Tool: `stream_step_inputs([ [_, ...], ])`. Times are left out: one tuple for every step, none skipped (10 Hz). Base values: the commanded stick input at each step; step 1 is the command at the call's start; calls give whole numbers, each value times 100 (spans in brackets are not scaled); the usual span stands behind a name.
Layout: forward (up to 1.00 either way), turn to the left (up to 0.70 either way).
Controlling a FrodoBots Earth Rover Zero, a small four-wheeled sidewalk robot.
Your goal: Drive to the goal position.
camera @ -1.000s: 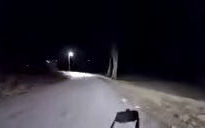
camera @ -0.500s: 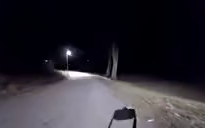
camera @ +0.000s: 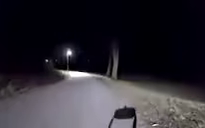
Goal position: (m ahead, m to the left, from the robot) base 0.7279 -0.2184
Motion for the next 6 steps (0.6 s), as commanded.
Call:
stream_step_inputs([
  [100, 0],
  [100, 0],
  [100, 0],
  [100, 0],
  [100, 0],
  [100, 0],
])
